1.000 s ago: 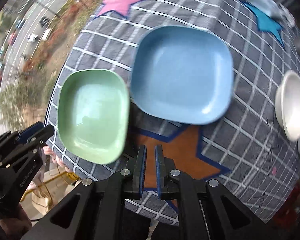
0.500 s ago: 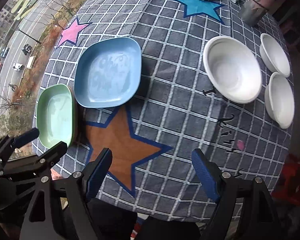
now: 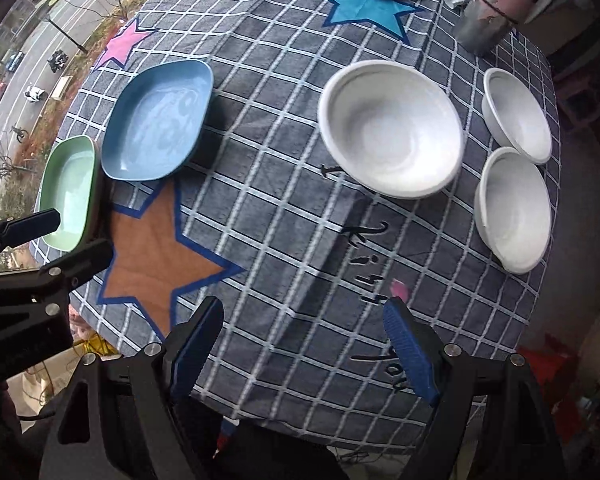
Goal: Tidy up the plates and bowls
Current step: 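Lower the green plate onto the pink plate and open the right gripper, then move the right gripper to the blue square plate rim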
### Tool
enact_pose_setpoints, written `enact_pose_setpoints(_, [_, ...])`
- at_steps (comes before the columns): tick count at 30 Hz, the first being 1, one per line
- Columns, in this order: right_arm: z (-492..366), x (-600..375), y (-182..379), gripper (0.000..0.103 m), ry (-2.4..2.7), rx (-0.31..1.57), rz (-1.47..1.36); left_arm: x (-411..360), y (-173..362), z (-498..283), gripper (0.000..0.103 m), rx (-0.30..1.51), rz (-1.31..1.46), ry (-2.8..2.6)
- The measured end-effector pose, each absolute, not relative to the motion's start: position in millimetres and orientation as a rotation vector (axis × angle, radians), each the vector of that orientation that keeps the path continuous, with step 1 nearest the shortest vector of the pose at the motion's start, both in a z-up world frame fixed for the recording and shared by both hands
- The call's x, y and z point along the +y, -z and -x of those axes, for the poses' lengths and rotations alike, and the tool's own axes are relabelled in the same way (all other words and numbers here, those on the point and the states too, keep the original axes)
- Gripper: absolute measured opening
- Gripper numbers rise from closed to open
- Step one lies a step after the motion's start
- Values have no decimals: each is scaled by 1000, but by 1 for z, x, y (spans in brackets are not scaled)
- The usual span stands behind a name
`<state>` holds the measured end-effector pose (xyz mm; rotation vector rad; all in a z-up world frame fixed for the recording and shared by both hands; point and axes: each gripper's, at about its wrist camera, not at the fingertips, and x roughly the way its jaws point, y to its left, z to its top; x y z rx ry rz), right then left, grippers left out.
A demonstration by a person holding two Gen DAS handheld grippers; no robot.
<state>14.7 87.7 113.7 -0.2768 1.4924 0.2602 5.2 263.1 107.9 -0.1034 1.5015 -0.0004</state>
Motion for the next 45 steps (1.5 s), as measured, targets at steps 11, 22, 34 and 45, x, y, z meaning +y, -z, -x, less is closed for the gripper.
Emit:
enact_pose_setpoints(11, [-13,64,-111,83,-304,1505,261,235,-110,-5,78,1517,49,-17])
enact_pose_setpoints(22, [-11,64,-109,83,-316,1515,239,238,-110,1,79,1523,45,-38])
enact_pose_setpoints(34, [-5,75,-105,83,-332,1527,240,250,-109,9,79,1525,65,-54])
enact_pose_setpoints(45, [-7,77,-103,83,-328,1530,238,256,-107,7,79,1522,87,-59])
